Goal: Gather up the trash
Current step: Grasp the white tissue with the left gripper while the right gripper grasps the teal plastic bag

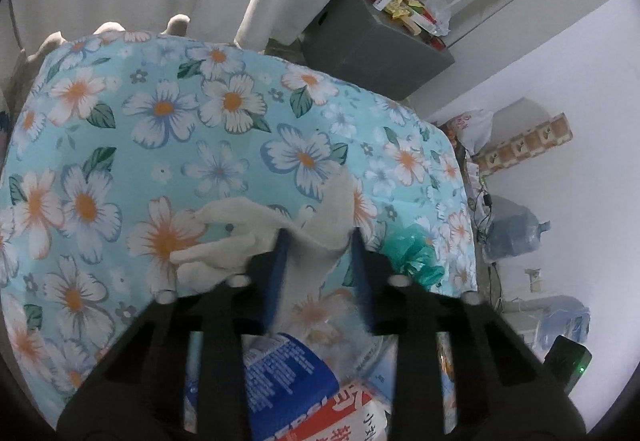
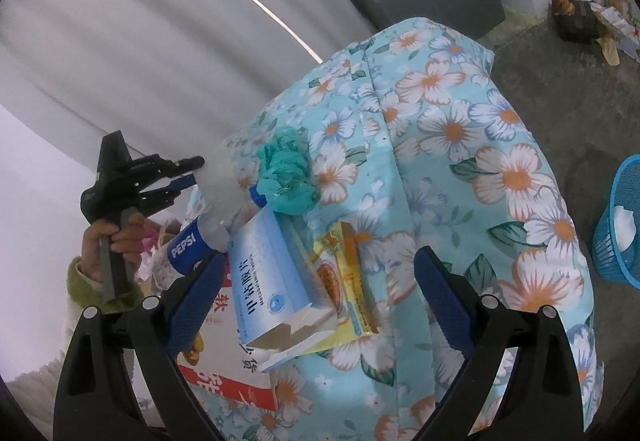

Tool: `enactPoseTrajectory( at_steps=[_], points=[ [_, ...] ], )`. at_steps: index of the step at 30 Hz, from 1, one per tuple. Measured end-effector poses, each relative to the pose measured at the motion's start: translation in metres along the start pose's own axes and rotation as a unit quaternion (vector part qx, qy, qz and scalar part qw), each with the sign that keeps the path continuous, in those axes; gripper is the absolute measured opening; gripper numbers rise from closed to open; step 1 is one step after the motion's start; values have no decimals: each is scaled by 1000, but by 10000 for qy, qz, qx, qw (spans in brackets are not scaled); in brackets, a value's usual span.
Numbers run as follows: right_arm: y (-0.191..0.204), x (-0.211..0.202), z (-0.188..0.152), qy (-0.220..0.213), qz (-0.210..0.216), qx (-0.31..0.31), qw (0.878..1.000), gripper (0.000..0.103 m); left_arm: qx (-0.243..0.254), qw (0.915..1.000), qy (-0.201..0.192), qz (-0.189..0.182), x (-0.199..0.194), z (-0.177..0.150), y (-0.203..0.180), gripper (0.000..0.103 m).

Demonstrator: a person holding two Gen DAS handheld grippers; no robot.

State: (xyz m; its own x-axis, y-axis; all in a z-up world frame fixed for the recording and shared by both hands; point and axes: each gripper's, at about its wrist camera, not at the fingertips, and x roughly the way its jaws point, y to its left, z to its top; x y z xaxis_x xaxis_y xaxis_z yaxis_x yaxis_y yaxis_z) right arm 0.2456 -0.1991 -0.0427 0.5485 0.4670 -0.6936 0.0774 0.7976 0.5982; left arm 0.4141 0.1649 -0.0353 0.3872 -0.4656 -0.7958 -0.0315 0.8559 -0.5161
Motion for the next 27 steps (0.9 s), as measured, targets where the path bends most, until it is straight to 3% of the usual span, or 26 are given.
enactPoseTrajectory(
  at_steps=[2, 5, 11, 21, 27],
  points=[
    [-1, 1, 1, 0, -3, 8, 10000, 93, 17, 10000, -50, -37, -2, 0, 1, 10],
    [-2, 1, 3, 3, -8, 7, 10000, 92, 142, 9996, -220, -45, -11, -2, -3, 5],
    [-1, 7, 11, 76, 130, 33, 9999, 88, 467, 9955, -821, -32, -49, -8, -14, 4],
    [10, 33, 36, 314, 387, 105, 9987, 71, 1109, 9723, -2053, -150, -122, -29, -50, 4],
    [-14, 67, 43, 776, 885, 982, 9882, 57, 1161, 9679, -2201, -352, -133, -43, -62, 4]
  ],
)
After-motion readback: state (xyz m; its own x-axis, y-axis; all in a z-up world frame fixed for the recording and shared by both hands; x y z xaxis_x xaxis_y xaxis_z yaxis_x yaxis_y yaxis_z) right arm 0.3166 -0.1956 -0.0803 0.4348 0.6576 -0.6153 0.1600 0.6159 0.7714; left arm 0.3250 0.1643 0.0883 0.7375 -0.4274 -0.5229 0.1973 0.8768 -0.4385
